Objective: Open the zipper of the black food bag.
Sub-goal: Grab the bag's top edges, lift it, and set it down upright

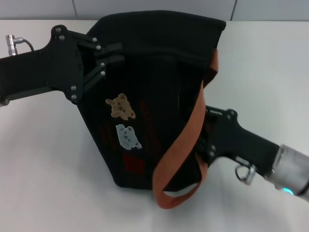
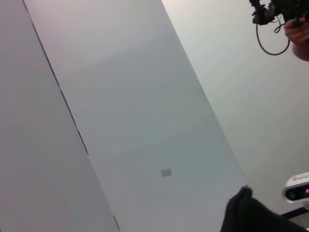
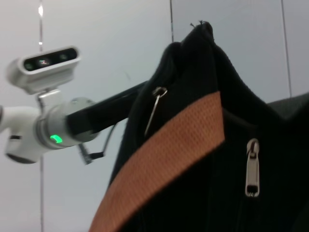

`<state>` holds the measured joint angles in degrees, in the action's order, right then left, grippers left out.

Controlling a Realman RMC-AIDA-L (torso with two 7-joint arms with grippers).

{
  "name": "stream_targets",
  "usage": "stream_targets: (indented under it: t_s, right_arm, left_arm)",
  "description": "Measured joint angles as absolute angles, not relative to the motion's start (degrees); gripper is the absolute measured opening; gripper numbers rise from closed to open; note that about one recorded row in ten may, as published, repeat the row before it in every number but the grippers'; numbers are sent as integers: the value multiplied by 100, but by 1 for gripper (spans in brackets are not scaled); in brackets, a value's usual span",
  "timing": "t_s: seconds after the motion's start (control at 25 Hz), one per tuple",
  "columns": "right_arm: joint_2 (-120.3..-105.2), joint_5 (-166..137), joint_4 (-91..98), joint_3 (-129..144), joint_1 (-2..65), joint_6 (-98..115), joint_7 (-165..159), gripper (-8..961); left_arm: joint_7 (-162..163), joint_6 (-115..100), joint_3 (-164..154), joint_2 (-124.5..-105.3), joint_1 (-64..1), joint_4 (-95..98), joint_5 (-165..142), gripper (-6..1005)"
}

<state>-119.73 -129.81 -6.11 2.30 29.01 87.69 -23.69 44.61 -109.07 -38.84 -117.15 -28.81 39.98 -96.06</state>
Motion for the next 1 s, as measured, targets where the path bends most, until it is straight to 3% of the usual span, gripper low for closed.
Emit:
stream_targets:
  t_s: [0.24, 0.64, 1.0]
  right_arm:
    - [-11979, -12961, -839, -12, 3263, 8282, -2359, 382]
    - [-11940, -12958, -325, -426, 2721, 9155, -2352, 381]
    - [-11934, -12980, -29, -479, 2803, 9495, -1913, 380]
  left_arm:
    - [4227, -10931, -3890, -11752, -2826, 3955, -9621, 70]
    - [3924, -10927, -4001, -11800, -2655, 3714, -9649, 70]
    - [3839, -10824, -4275, -11827, -2704, 3564, -9693, 70]
